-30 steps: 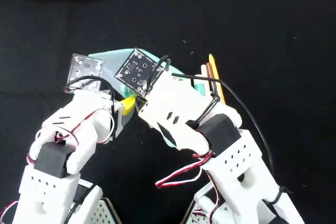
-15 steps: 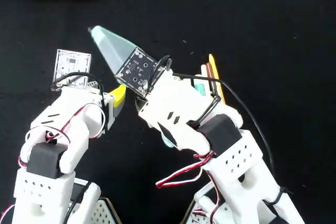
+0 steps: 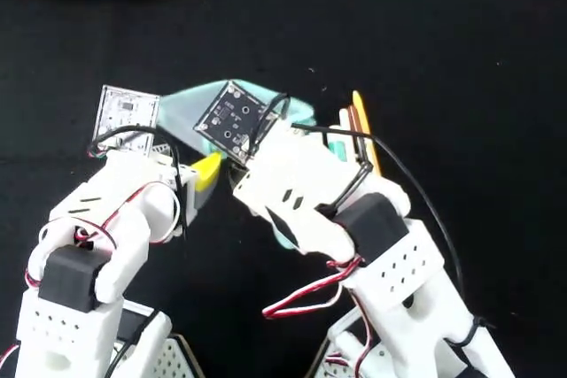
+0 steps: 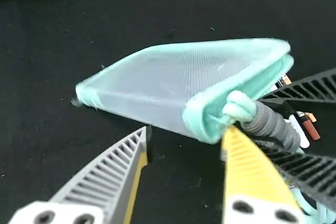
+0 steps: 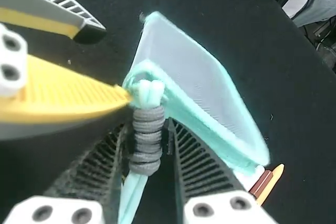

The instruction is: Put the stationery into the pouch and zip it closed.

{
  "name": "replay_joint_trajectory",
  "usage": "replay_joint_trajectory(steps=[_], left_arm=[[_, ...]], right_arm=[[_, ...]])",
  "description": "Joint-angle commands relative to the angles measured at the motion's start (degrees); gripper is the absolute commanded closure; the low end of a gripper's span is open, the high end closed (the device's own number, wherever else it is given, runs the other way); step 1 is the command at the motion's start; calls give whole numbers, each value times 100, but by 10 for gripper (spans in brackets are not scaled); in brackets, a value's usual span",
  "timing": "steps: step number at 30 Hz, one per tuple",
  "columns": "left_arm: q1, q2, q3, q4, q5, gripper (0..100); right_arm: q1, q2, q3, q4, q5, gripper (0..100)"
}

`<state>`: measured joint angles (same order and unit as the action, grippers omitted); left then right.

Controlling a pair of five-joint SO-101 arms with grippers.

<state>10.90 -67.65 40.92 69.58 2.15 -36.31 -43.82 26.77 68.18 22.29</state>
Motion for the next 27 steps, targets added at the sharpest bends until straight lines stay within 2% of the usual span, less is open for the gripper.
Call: replay_joint_trajectory(steps=[1,11,15,18,27], left_arm=[[48,-35,-145,-70,-18,722],[-84,-35,541,-774,-53,723],[-611,-35,760,-1090,-18,823],[-708,-35,734,-1116,-35,892],[-611,-132,690,-1029,-18,813]], right_arm=[[-70,-13,-189,18,-26,986],[-62,-13,-189,26,-26,986],[-62,-22,-189,26,-26,986],[-70,-13,-189,26,-26,986],[-70,-48,136,44,-18,986]])
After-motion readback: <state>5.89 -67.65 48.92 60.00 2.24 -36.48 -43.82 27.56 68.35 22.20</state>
